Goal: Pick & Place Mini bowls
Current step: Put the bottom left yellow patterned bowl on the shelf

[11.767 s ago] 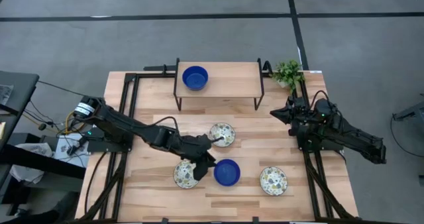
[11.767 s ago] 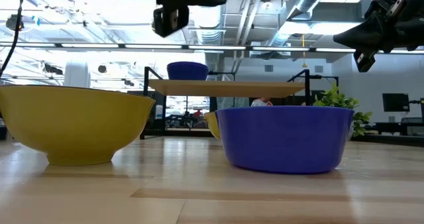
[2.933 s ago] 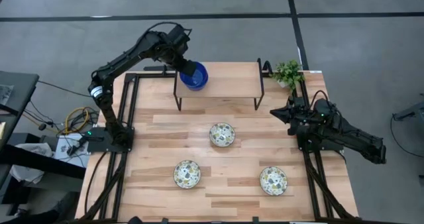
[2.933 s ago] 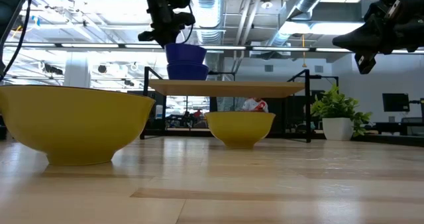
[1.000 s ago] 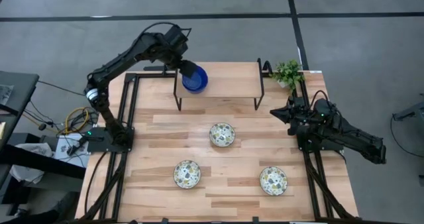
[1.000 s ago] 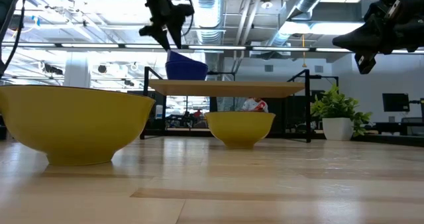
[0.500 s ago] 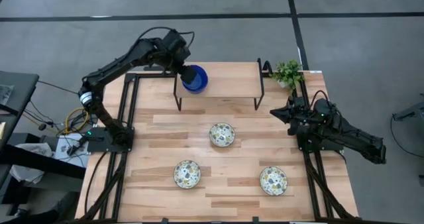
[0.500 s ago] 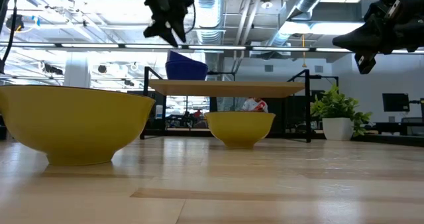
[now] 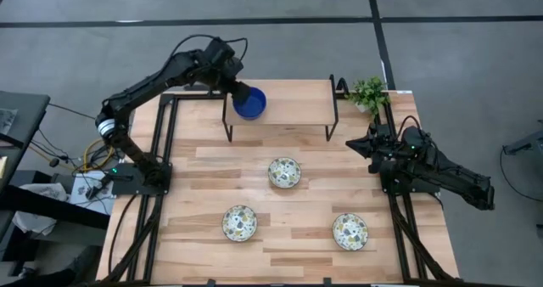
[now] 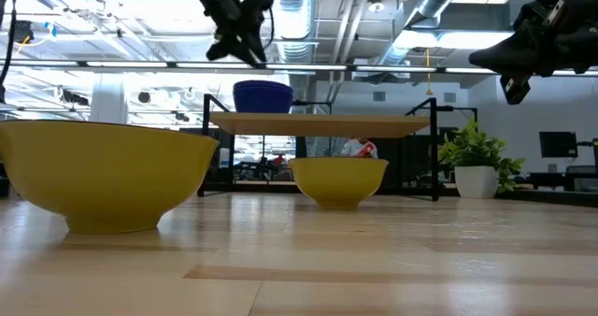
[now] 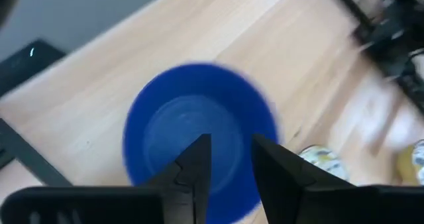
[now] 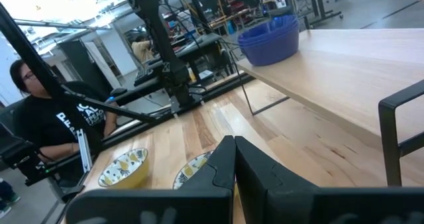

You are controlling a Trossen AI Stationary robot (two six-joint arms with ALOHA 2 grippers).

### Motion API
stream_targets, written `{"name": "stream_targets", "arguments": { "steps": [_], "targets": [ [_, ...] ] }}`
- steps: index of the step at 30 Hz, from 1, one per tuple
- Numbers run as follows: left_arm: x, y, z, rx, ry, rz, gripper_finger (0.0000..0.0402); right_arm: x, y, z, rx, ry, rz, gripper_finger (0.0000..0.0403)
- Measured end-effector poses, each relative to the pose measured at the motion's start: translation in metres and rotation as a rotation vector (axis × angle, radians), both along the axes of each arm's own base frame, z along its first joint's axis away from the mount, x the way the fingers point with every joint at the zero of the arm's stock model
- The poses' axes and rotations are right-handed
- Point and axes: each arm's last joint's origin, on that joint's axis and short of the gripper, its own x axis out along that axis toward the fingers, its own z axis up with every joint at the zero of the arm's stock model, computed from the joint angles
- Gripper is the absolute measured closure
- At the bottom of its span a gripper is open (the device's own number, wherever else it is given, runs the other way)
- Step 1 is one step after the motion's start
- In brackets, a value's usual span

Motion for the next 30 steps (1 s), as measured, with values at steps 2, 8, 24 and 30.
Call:
{"name": "stream_targets", "arguments": {
  "steps": [2,8,24,30],
  "targets": [
    [-0.006,-0.004,0.007,0.013,-0.029,0.002,0.0298,0.000,0.000,0.000,0.000,0.000,0.000,0.0403],
    [-0.015,-0.033,0.024,0.024,-0.091,-0.049,0.0298,0.000,0.000,0.000,0.000,0.000,0.000,0.0403],
    [-0.007,-0.161,-0.016,-0.143,-0.002,-0.205,0.0298,0.000,0.000,0.000,0.000,0.000,0.000,0.0403],
    [-0.007,-0.199,-0.042,-0.249,0.078,-0.224,0.0298,0.000,0.000,0.000,0.000,0.000,-0.001,0.0403]
  ]
}}
